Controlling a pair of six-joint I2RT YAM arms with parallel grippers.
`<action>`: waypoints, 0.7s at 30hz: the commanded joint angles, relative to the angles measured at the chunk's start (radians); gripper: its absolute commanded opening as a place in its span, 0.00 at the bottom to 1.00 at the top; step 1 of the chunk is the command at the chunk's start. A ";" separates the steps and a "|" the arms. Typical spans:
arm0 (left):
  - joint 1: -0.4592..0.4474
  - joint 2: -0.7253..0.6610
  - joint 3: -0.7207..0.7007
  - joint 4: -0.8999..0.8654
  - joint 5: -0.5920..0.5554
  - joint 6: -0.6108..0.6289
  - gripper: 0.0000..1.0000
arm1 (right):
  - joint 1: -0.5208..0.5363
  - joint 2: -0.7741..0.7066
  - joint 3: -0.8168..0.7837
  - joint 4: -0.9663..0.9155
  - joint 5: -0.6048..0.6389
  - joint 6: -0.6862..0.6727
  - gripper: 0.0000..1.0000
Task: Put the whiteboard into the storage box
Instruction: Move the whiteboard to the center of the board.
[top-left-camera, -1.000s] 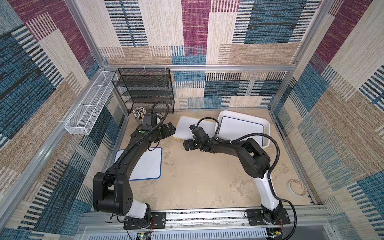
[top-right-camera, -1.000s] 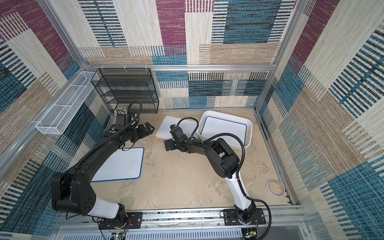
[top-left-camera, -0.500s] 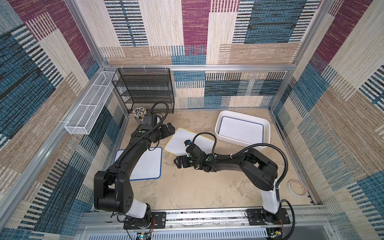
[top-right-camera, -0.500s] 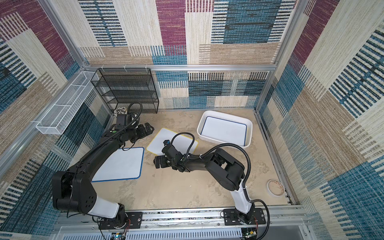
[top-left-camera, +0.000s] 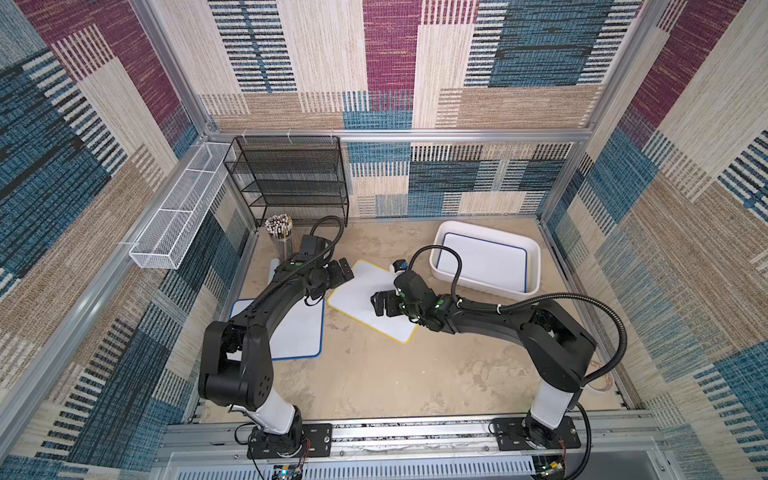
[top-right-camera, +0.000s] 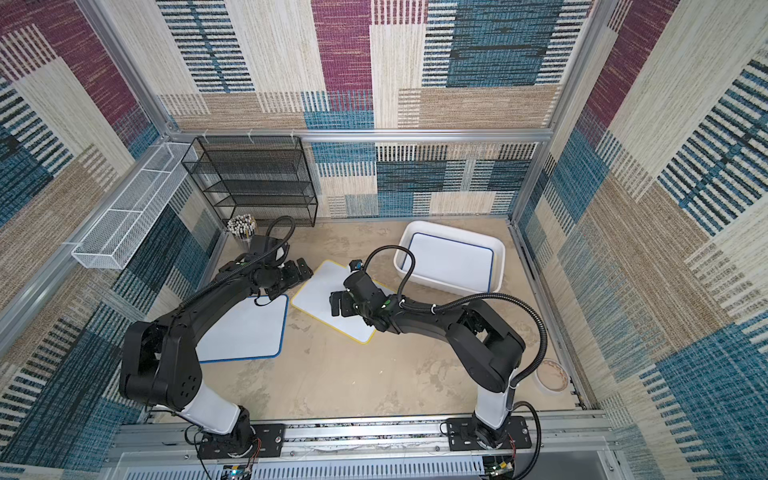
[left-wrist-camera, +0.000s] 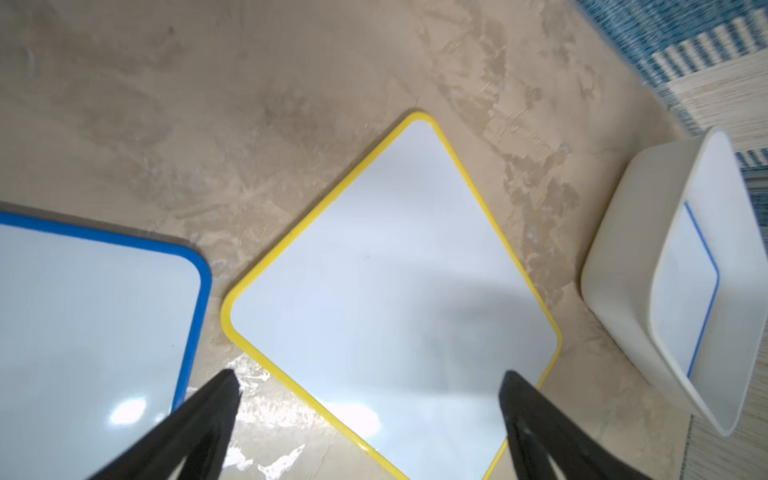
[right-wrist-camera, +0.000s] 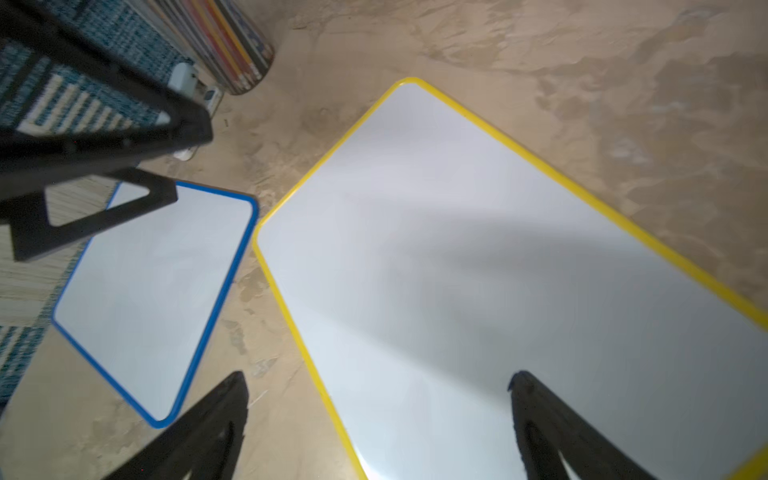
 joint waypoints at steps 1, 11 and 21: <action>-0.028 0.030 -0.017 -0.034 -0.010 -0.094 0.99 | -0.038 -0.002 -0.009 0.054 0.018 -0.128 1.00; -0.112 0.086 -0.080 -0.038 -0.014 -0.229 0.99 | -0.139 0.110 0.092 0.027 0.014 -0.242 1.00; -0.121 0.145 -0.103 0.019 0.054 -0.271 0.99 | -0.171 0.234 0.179 0.049 0.048 -0.258 1.00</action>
